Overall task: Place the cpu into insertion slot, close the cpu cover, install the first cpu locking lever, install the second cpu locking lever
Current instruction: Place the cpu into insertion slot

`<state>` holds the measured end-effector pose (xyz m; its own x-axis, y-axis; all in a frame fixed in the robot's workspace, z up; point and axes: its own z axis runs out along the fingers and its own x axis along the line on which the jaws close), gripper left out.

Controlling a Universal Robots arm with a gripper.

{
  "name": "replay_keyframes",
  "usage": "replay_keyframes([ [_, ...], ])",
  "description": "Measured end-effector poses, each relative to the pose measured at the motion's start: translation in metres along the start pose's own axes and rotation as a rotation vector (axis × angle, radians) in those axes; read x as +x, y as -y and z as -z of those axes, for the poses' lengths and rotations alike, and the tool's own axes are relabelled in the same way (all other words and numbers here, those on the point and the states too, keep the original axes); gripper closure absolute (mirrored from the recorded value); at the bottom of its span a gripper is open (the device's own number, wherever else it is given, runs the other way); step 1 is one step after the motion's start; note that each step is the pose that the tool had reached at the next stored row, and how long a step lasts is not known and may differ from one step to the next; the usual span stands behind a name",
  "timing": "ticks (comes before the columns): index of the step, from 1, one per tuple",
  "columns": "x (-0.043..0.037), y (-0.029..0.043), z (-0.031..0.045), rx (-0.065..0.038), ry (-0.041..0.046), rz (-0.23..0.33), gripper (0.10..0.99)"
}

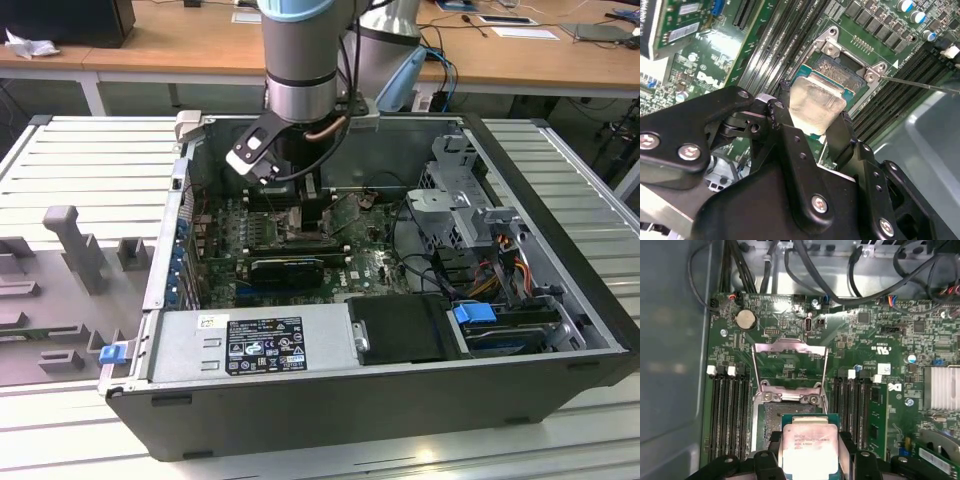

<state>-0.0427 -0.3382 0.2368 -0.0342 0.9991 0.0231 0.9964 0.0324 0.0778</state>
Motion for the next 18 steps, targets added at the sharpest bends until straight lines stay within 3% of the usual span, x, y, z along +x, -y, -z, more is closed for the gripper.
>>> replay_keyframes([
  [9,0.0086,0.0037,-0.0188,0.0,0.0029,-0.034,0.557],
  [18,0.0155,0.0037,-0.0298,0.005,0.0038,-0.05,0.557],
])
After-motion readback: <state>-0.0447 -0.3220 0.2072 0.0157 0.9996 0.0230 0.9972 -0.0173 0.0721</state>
